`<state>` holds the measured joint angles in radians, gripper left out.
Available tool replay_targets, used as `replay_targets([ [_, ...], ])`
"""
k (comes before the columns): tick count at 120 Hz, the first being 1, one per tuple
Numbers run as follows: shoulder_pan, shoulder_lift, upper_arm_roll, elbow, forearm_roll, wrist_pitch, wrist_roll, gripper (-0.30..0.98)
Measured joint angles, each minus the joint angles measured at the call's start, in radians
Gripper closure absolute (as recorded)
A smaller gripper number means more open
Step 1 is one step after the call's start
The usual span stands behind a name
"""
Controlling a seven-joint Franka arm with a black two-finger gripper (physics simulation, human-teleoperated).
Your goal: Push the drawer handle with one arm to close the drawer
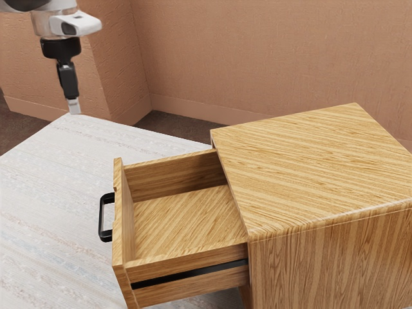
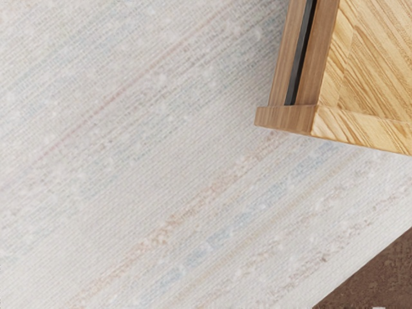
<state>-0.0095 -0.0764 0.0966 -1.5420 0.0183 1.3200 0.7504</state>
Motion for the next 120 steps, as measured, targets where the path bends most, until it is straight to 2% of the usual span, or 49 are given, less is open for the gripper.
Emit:
replay_targets([
  [31,-0.001,-0.003,-0.001,0.017,0.003,-0.008,0.119,0.0],
  [38,-0.008,-0.077,0.003,0.178,0.008,-0.052,0.145,0.0],
  [44,0.02,-0.213,0.014,0.18,0.023,-0.096,0.166,0.0],
  [54,0.068,-0.402,0.015,-0.008,0.082,-0.141,0.199,0.0],
  [61,0.074,-0.502,0.014,-0.219,0.112,-0.125,0.218,0.0],
  [71,0.077,-0.558,0.013,-0.429,0.129,-0.077,0.243,0.0],
  [90,0.076,-0.619,0.018,-0.581,0.129,-0.019,0.265,0.02],
  [97,0.074,-0.687,0.015,-0.677,0.123,-0.006,0.262,0.09],
  [104,0.082,-0.747,-0.039,-0.749,0.114,0.006,0.257,0.2],
  [111,0.096,-0.802,-0.098,-0.84,0.081,0.043,0.252,0.3],
  [120,0.114,-0.844,-0.122,-0.947,0.025,0.113,0.243,0.42],
])
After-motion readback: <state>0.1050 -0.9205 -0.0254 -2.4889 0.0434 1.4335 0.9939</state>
